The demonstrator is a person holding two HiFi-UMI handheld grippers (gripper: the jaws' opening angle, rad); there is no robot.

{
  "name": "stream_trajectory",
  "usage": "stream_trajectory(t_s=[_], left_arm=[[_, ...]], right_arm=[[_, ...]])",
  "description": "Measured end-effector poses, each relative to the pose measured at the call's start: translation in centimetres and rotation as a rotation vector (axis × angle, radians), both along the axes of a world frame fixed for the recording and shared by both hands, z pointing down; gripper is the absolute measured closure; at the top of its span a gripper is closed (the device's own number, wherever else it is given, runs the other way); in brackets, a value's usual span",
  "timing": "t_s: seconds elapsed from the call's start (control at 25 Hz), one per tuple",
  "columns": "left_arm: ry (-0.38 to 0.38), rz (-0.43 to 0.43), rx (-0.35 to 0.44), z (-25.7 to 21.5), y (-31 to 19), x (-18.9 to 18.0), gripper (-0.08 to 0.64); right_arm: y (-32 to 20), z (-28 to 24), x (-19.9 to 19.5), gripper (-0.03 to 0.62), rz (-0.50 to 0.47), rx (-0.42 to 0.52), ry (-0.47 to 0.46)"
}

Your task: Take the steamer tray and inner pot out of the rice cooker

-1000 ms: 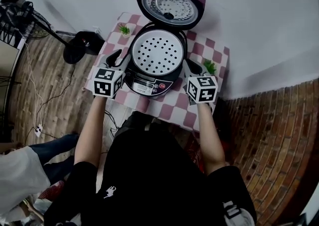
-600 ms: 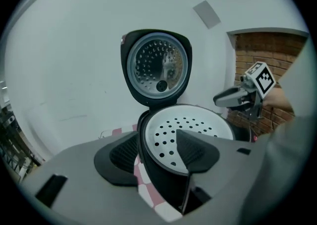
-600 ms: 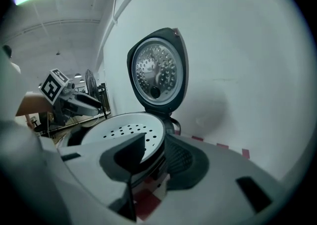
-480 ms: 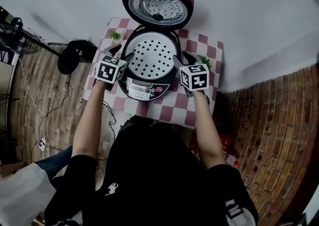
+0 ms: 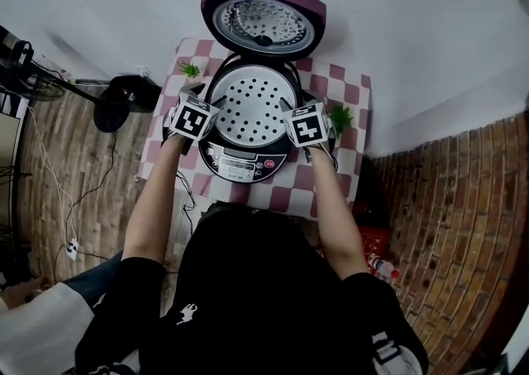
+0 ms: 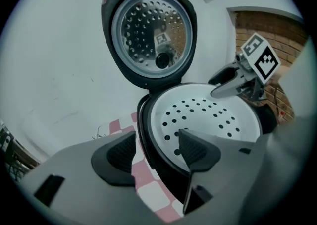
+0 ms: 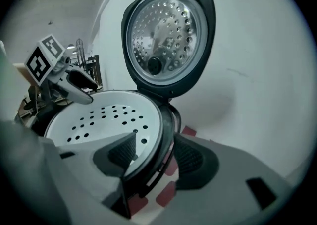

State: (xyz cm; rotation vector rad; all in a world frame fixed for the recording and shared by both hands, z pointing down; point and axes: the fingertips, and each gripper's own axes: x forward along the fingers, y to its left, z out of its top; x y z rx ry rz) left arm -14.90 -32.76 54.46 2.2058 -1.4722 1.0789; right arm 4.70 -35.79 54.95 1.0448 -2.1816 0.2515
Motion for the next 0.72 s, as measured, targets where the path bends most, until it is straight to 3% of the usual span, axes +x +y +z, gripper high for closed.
stream_trajectory(t_s=[0.28, 0.4, 0.52, 0.72], left_arm=[[-0.012, -0.01, -0.054, 1.1, 0.2, -0.2, 0.335], [-0.05, 0.003, -0.046, 0.9, 0.2, 0.1, 0.381], [-0.039, -0.007, -0.031, 0.1, 0.2, 0.2, 0.431], [-0.04, -0.023, -0.033, 0.1, 0.4, 0.2, 0.449]], right_arm=[[-0.5, -0.1, -0.1, 0.37, 0.011, 0.012, 0.078], [-0.6, -0.3, 0.0, 0.37, 0.024, 0.021, 0.074], [-0.4, -0.7, 0.1, 0.387, 0.027, 0.043, 0.074], [-0.1, -0.8, -0.3, 0.419, -0.002, 0.042, 0.073]])
